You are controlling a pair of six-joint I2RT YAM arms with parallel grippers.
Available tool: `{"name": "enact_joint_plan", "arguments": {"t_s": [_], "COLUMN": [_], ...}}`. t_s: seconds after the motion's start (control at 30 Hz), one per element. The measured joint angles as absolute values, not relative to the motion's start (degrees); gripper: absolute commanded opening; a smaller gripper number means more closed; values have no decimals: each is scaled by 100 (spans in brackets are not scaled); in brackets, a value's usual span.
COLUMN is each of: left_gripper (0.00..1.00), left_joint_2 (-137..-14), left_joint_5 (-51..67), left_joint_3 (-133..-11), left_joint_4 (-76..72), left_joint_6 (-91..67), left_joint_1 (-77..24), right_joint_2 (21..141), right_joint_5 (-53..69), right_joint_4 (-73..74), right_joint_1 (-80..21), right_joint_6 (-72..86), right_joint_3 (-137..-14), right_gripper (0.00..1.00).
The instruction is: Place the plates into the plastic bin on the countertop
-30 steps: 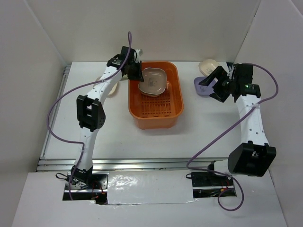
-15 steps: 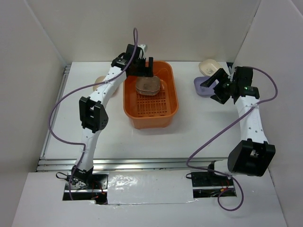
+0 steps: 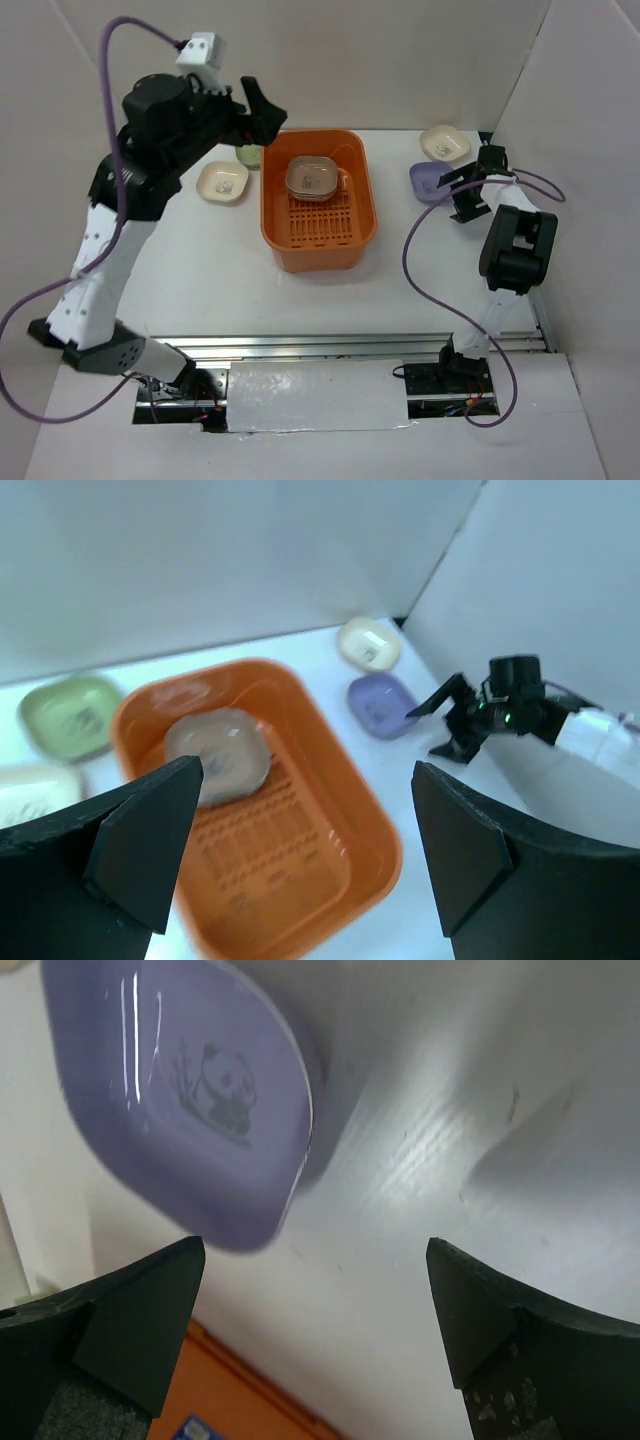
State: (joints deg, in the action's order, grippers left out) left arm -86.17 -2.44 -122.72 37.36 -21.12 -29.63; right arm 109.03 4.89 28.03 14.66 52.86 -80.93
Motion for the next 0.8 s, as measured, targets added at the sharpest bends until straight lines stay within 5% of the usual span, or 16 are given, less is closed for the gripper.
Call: {"name": "enact_joint_plan", "arguments": {"t_s": [0.27,0.5,0.67,0.73,0.8], "left_gripper": [99,99,99,99,99], "left_joint_2": [-7301,-7172,-7015,-6995,-6995], "left_joint_5": [-523,-526,-506,-493,-460], "left_joint_3": [-10328,-9701,-9583,-9583,-9555], "left_joint_4": [4729,5341,5448,5448,5439], "left_joint_6": [-2119,-2200,-2285,-2285,-2285], "left_joint_1": [-2110,-1789,-1697,-1608,-1516], "right_joint_2": [11907,12947,13074,13080,13065], "right_joint_5": [252,102,75,71,60], "right_joint_4": [2644,3114,3500,3612,3616], "right_joint_1": [1577,1559,1496,1474,1455], "right_joint_6": [5728,5780,5782,5760,5710], "right_joint_3": [-8851,-10486,-10538,-10508,-10431], "right_gripper": [96,72,67,59,40]}}
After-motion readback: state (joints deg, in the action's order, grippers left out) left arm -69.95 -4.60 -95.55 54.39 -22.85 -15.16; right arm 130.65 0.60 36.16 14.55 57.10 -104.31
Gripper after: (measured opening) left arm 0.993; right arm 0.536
